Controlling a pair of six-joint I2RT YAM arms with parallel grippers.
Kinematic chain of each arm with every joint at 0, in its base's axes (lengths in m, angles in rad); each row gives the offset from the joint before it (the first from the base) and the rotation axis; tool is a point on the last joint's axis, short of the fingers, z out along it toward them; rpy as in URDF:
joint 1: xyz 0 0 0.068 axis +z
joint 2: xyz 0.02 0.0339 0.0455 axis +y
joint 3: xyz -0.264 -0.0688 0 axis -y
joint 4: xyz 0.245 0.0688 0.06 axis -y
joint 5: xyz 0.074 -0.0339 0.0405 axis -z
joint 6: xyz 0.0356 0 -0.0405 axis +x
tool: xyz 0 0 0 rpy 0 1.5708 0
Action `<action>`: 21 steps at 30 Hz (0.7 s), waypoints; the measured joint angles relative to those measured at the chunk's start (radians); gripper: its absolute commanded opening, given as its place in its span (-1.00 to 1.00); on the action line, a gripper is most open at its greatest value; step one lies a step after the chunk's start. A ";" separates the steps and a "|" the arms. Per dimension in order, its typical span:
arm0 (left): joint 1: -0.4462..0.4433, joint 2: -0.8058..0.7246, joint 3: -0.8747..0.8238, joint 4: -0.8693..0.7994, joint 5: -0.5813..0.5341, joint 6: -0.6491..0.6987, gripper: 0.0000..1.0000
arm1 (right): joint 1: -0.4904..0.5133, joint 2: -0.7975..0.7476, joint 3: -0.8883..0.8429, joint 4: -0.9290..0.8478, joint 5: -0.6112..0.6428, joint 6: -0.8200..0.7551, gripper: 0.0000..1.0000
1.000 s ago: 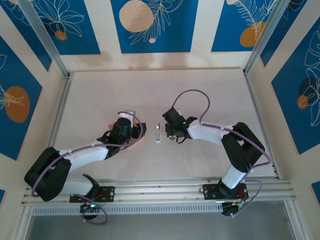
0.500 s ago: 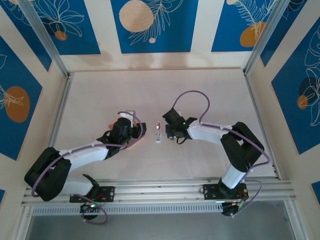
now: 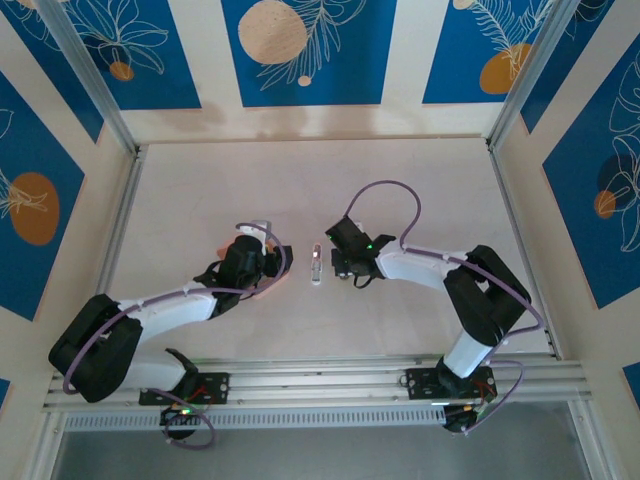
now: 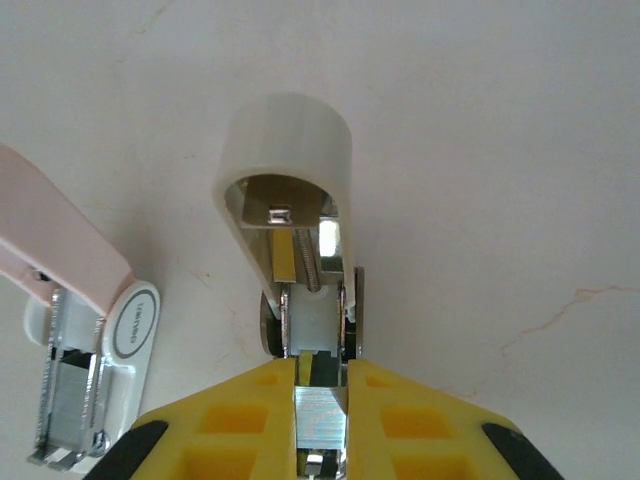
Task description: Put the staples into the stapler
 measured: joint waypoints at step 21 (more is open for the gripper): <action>0.000 0.000 0.000 0.022 0.011 0.000 0.23 | 0.000 0.006 0.000 0.003 -0.002 0.000 -0.67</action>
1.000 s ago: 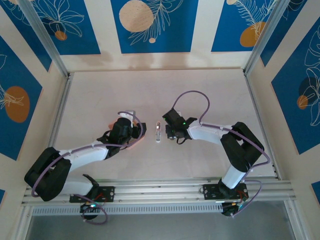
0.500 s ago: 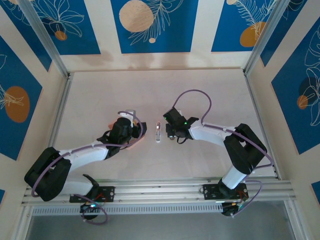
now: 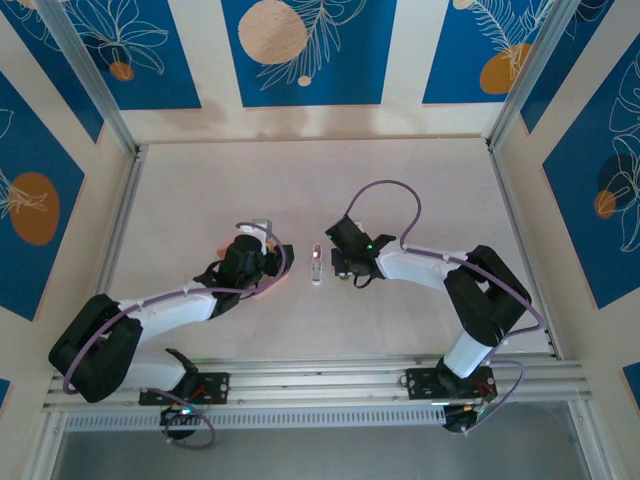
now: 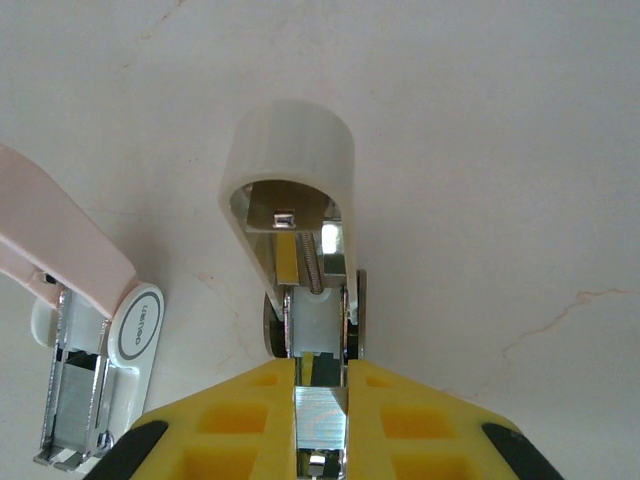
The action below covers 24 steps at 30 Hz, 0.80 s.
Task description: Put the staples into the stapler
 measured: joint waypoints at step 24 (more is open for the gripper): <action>0.000 0.000 -0.001 0.000 0.000 0.000 0.23 | 0.000 0.008 0.002 -0.001 -0.008 0.000 -0.67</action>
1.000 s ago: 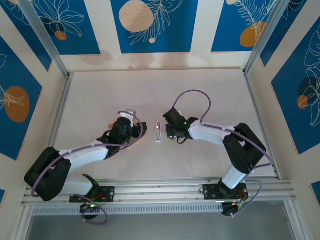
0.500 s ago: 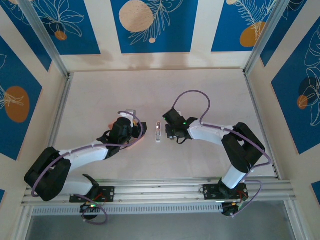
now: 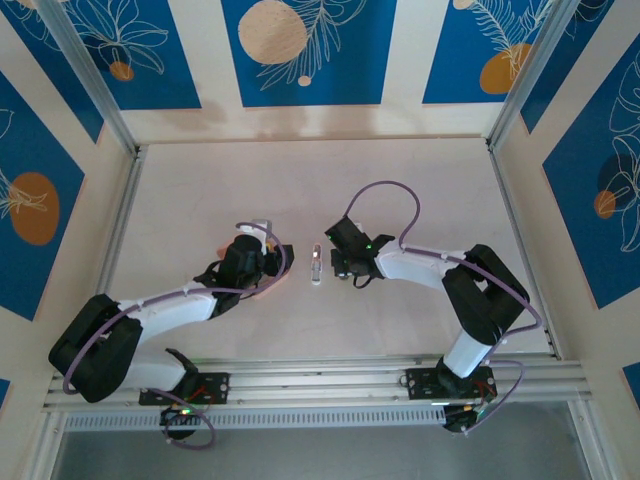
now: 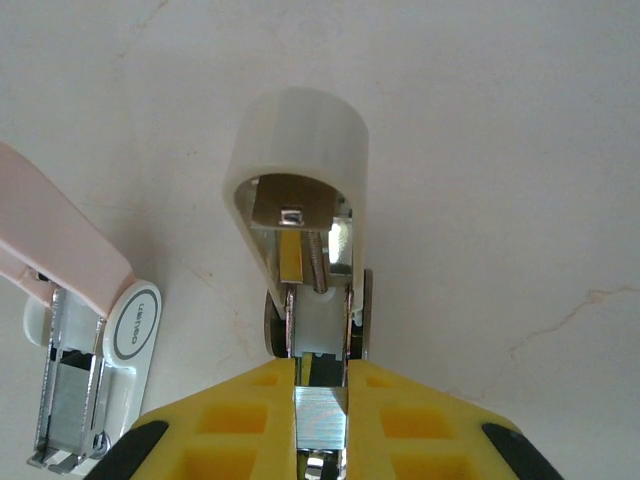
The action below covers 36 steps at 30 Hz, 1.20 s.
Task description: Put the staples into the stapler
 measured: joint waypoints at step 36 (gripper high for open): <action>0.000 -0.001 -0.006 0.000 0.000 0.000 0.23 | 0.003 -0.008 0.027 -0.021 0.000 0.000 -0.67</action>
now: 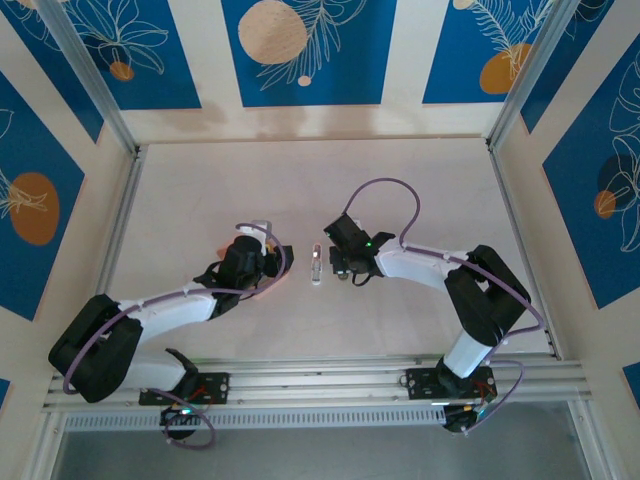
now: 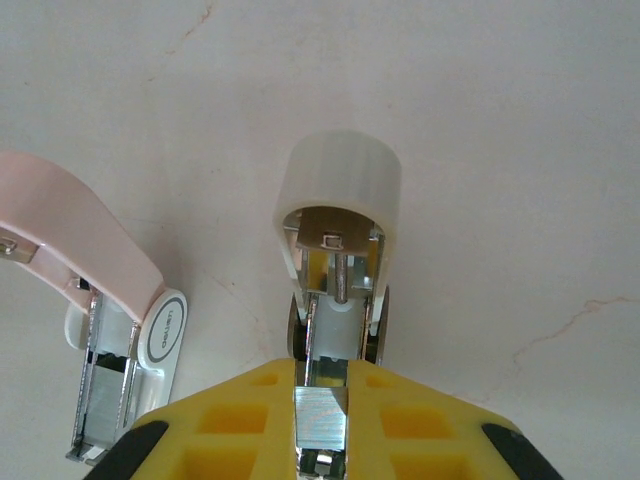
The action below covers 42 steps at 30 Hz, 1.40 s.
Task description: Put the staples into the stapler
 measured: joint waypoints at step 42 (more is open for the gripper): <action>0.000 0.000 0.000 0.000 0.000 0.000 0.23 | 0.001 0.017 -0.031 0.000 -0.014 0.045 -0.67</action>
